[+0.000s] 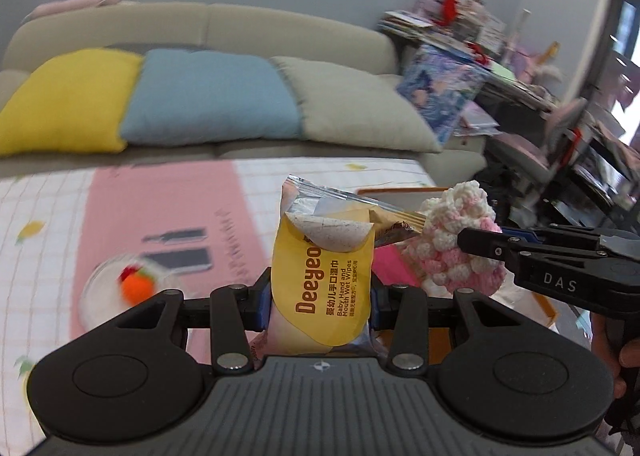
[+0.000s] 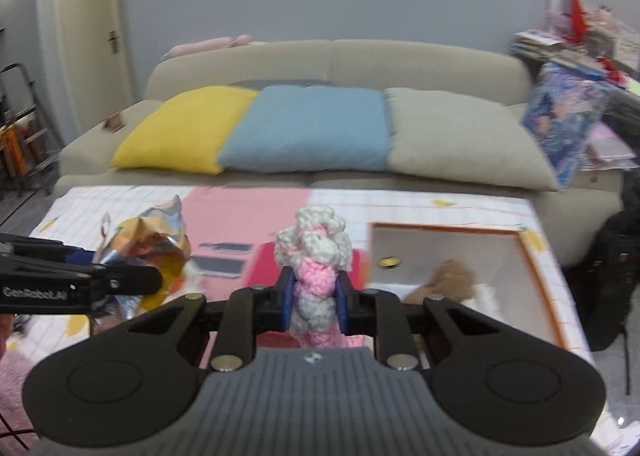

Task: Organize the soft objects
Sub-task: 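Lift the packet and knitted toy and carry both over the white box, then open both grippers to drop the packet and knitted toy into the box, then move both open grippers toward the orange crochet ball on the round pad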

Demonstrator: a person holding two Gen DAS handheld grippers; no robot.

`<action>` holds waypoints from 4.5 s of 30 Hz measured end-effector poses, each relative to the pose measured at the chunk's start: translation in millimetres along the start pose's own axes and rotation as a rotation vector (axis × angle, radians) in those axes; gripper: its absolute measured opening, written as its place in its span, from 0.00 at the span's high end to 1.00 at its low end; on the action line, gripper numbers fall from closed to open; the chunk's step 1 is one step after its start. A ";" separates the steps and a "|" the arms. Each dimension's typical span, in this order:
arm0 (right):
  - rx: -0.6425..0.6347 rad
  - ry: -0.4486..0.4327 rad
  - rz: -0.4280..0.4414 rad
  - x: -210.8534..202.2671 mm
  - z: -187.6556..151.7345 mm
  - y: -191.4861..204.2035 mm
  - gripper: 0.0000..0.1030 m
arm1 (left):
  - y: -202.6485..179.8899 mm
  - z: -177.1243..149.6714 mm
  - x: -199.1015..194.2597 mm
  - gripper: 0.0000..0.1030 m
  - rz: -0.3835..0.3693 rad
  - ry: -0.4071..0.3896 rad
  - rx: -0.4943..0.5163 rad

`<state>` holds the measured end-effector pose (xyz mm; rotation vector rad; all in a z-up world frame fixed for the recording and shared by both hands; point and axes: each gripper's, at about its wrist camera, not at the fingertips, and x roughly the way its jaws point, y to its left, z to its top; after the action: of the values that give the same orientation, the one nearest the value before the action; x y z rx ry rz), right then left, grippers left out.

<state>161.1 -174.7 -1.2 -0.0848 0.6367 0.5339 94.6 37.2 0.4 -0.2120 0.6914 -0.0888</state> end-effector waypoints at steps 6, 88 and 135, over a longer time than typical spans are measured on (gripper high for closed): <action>0.055 -0.009 -0.116 -5.0 2.4 -50.3 0.81 | -41.1 28.0 32.3 0.53 -0.073 -0.002 0.111; 0.353 0.240 -0.191 74.0 -51.4 -129.8 0.17 | -122.2 46.5 171.0 0.22 -0.182 0.206 0.272; -0.211 0.127 0.139 103.2 -36.6 154.5 0.34 | 138.3 -62.8 -2.2 0.22 0.281 0.012 -0.116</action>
<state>133.7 -3.9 -78.1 -0.2759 0.7116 0.7335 54.2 162.1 -76.1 -0.2235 0.7327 0.2196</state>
